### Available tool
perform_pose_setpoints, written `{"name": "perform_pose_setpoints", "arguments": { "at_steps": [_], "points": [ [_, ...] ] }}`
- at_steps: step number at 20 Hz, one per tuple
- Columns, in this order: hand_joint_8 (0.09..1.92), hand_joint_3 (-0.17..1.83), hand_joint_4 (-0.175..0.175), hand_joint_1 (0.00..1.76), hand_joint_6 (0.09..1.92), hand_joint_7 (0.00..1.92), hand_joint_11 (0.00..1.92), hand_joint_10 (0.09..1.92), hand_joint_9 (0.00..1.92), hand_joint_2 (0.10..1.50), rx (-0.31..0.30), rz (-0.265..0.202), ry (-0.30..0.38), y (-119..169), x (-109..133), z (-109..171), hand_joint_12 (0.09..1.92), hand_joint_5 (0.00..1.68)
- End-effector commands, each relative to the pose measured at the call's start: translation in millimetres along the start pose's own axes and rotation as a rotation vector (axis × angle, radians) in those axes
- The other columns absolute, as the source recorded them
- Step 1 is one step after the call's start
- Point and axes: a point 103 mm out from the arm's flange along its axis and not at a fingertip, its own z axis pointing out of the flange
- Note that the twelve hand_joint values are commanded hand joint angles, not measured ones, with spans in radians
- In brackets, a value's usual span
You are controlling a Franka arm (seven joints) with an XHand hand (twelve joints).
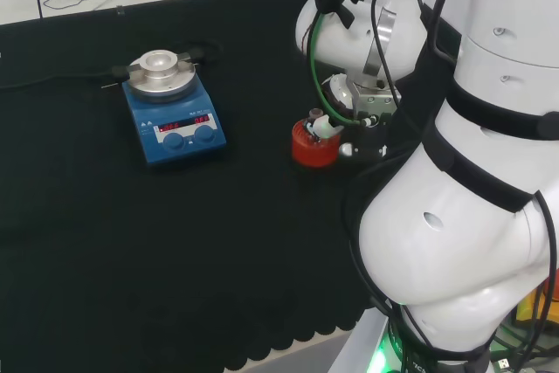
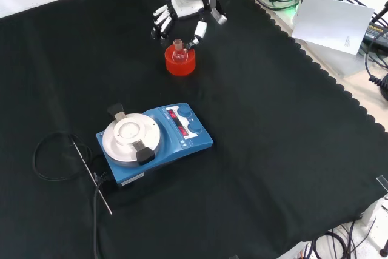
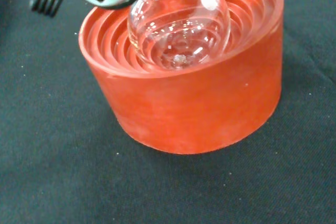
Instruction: Pick up the round-bottom flask.
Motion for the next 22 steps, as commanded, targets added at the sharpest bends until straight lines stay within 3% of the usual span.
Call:
{"name": "perform_pose_setpoints", "arguments": {
  "at_steps": [1, 13, 14, 15, 18, 22],
  "points": [
    [0.68, 0.63, -0.054, 0.9, 0.72, 0.42, 0.23, 0.62, 0.58, 0.62, -0.011, 0.0, -0.004, -0.1, 3.9, 1.7, 1.36, 0.77],
    [0.69, 0.64, -0.07, 0.94, 0.76, 0.46, 0.27, 0.62, 0.63, 0.66, -0.027, -0.017, -0.014, 5.1, -2.0, -3.1, 1.35, 1.0],
    [0.69, 0.55, 0.018, 0.98, 0.81, 0.46, 0.27, 0.62, 0.64, 0.73, -0.023, -0.018, -0.012, 5.3, -1.7, -2.9, 1.35, 1.03],
    [0.68, 0.51, 0.011, 0.98, 0.8, 0.46, 0.28, 0.61, 0.64, 0.75, -0.018, -0.02, -0.012, 5.5, -1.5, -2.7, 1.35, 1.03],
    [0.67, 0.57, -0.06, 0.95, 0.78, 0.47, 0.28, 0.59, 0.65, 0.7, -0.011, -0.022, -0.008, 5.5, 0.1, -1.7, 1.34, 0.98],
    [0.66, 0.62, -0.075, 0.95, 0.8, 0.46, 0.27, 0.58, 0.65, 0.66, 0.002, -0.028, 0.003, 6.6, 1.2, -1.5, 1.34, 0.92]
  ]
}}
